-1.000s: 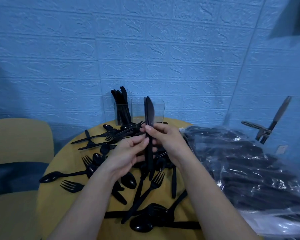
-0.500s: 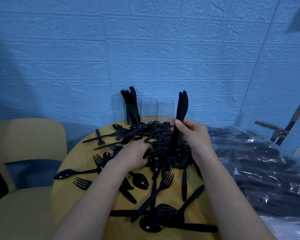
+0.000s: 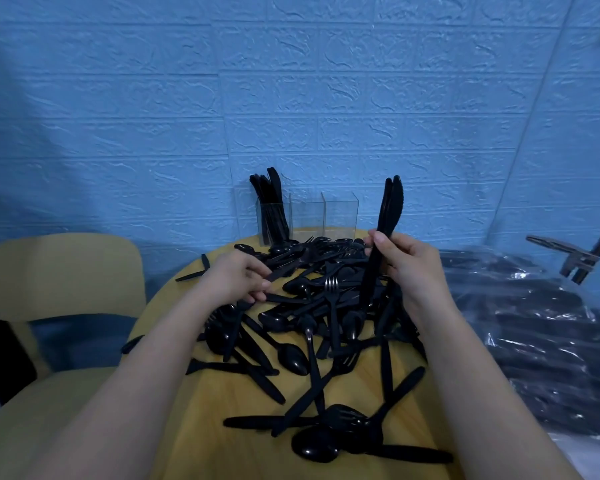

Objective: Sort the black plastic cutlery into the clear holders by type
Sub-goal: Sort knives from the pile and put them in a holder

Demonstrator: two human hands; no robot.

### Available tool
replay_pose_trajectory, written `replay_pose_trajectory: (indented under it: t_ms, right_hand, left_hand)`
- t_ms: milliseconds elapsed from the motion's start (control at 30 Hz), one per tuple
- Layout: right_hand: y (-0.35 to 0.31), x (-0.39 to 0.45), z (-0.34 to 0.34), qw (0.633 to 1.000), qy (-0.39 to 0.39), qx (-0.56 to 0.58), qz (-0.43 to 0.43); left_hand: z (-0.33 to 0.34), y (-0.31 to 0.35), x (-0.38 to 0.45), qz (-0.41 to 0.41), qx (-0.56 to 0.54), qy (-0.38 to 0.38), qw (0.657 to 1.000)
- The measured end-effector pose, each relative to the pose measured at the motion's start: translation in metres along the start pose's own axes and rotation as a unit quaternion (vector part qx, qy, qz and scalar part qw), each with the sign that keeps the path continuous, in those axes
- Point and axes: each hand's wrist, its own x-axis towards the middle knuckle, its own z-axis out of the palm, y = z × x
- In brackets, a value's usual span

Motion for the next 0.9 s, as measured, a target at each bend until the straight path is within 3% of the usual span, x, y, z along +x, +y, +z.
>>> replay_pose_trajectory:
  t_ms: [167,367,467,633,900]
  right_hand:
    - [0.002,0.000,0.002,1.000,-0.002,-0.016,0.004]
    - [0.002,0.000,0.002,0.999,0.001,-0.051,-0.002]
    - [0.002,0.001,0.001,0.997,0.005,-0.070,-0.008]
    - [0.000,0.002,-0.004,0.997,0.017,-0.074,-0.014]
    - [-0.001,0.011,-0.018,0.997,0.069,0.008,-0.014]
  left_hand:
    - [-0.011,-0.023,0.010,-0.024,-0.020,0.037,0.999]
    - [-0.004,-0.033,0.009,-0.037,0.166,0.095,0.981]
    - [0.004,-0.023,0.004,0.016,0.235,0.126,0.964]
    - [0.039,0.014,-0.003,0.113,0.151,-0.042,0.981]
    - [0.069,0.029,0.009,0.115,0.168,-0.107,0.973]
